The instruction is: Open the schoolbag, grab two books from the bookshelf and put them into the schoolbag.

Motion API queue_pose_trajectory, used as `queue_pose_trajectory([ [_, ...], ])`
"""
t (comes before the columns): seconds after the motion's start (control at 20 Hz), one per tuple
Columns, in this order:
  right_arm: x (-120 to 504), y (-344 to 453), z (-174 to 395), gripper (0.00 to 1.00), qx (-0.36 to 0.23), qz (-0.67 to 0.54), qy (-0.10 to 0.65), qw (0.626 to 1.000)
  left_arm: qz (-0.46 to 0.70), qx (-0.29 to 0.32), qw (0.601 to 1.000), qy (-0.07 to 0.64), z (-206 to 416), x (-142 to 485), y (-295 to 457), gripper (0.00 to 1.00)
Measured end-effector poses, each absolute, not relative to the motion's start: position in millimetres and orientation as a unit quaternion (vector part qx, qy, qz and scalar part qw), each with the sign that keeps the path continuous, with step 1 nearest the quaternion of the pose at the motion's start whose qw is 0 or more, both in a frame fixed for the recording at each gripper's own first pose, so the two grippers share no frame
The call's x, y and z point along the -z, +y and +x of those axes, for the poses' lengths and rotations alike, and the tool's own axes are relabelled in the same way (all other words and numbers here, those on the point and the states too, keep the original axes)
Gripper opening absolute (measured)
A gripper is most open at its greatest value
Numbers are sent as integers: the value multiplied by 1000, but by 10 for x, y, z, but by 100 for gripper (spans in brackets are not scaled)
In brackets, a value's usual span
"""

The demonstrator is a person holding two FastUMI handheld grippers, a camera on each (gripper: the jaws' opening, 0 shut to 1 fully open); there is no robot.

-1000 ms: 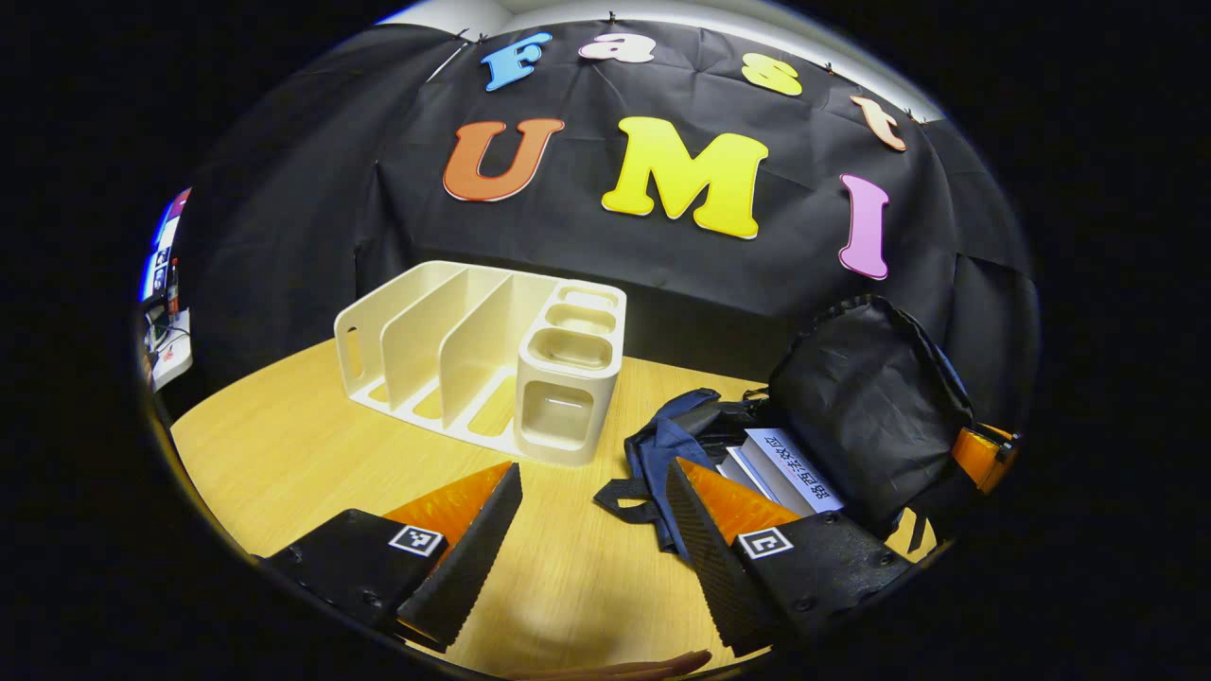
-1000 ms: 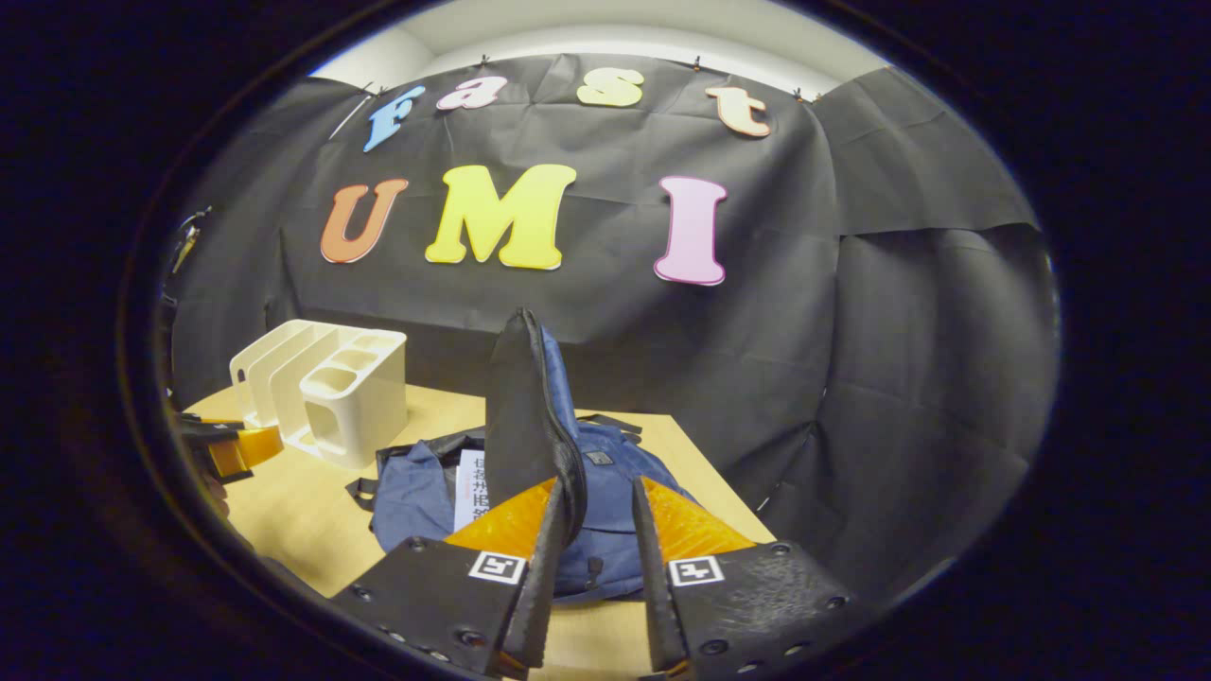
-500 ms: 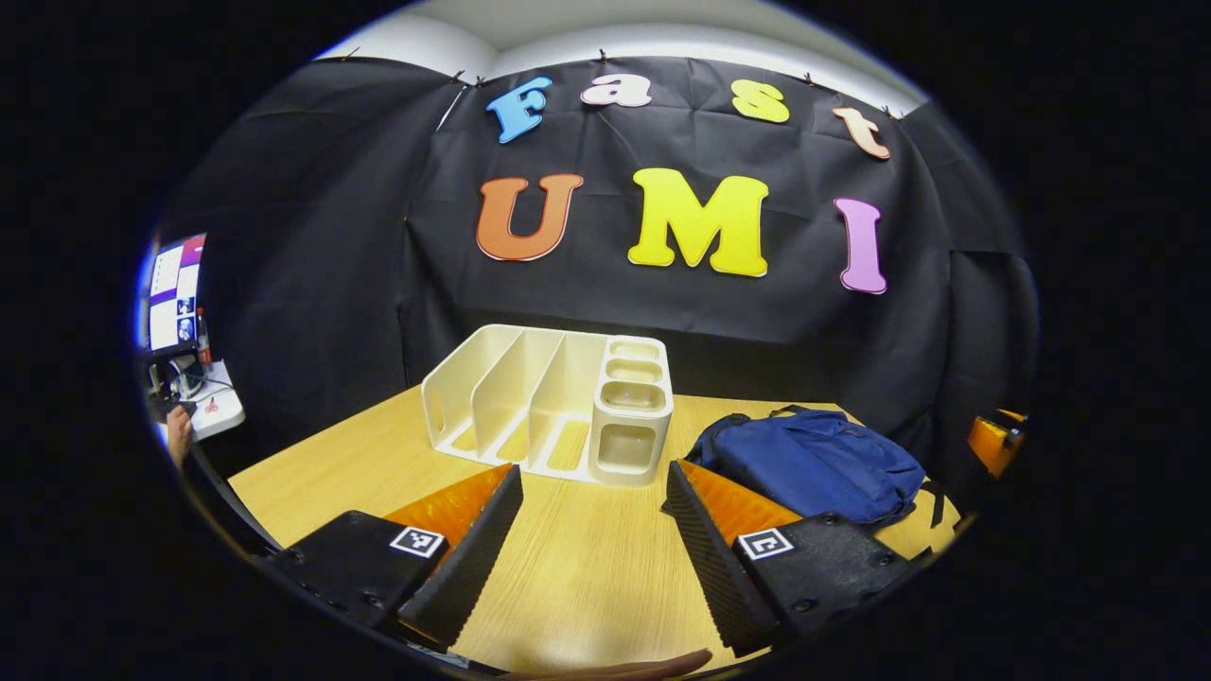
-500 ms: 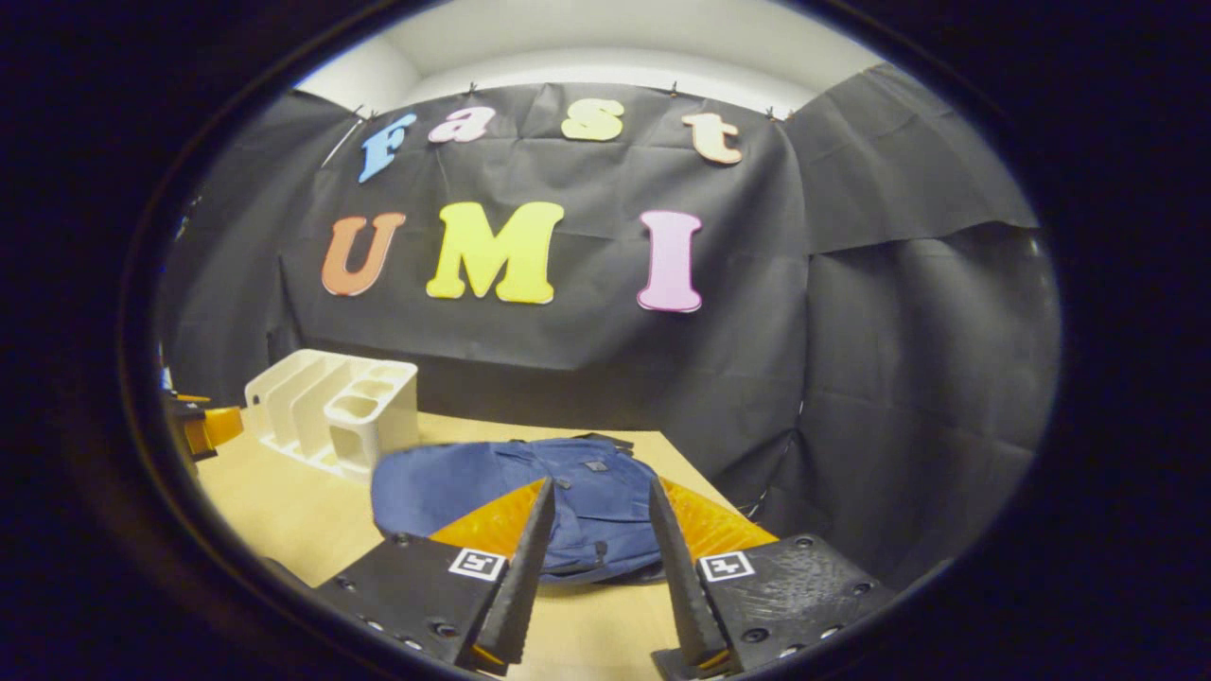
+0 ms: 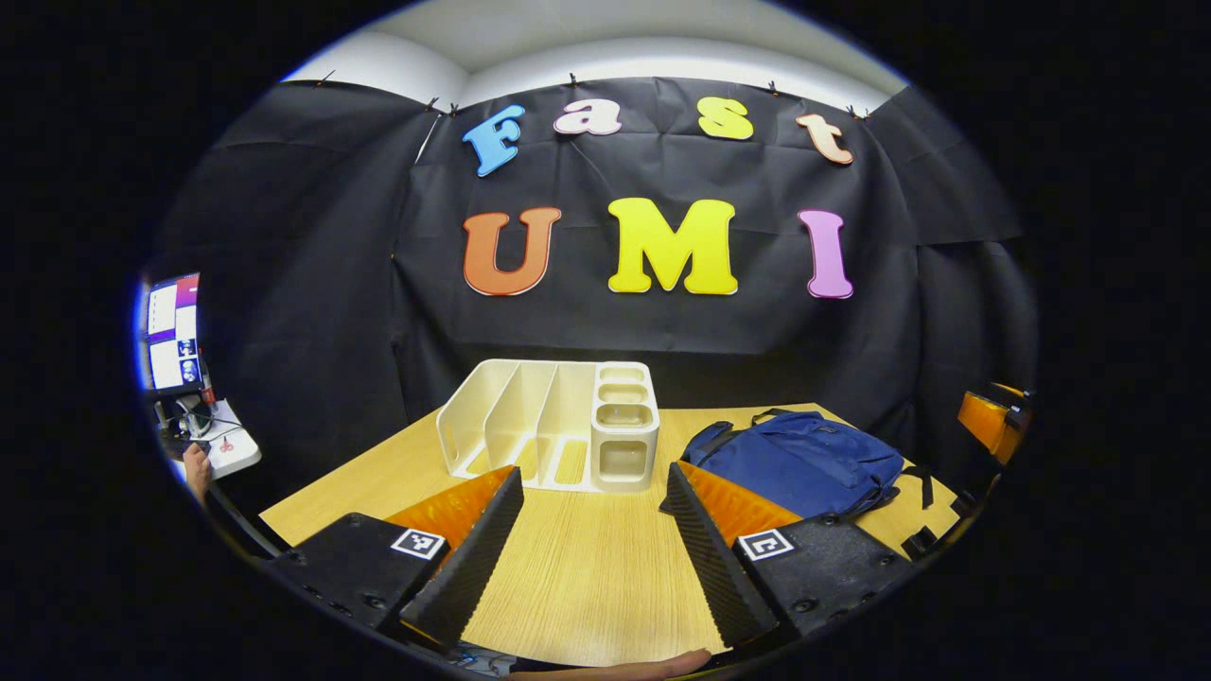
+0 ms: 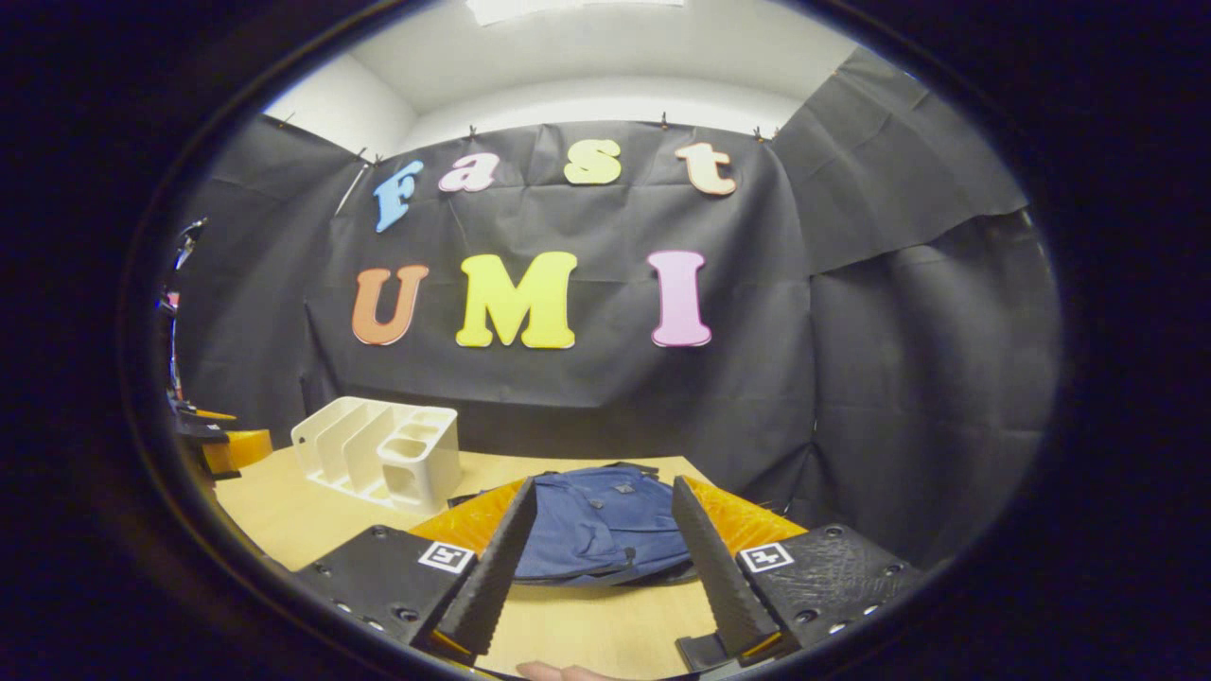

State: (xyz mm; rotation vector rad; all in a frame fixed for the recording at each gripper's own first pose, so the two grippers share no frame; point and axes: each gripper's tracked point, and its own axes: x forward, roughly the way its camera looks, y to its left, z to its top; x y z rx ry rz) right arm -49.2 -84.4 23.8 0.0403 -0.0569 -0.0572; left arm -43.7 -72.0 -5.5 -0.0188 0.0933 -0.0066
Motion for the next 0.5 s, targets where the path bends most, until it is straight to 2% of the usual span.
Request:
queue_pose_trajectory([
  [0.15, -446, -773, -687, 95, 31, 21, -63, 997, -5, -1, 1000, 22, -608, -112, -677, 96],
  [0.35, -496, -671, -903, 95, 30, -9, -97, 995, 8, -10, 1000, -3, -834, -241, -644, 96],
  [0.5, -384, -610, -894, 98, 13, -4, -83, 996, 1, 5, 1000, -18, -888, -317, -753, 96],
])
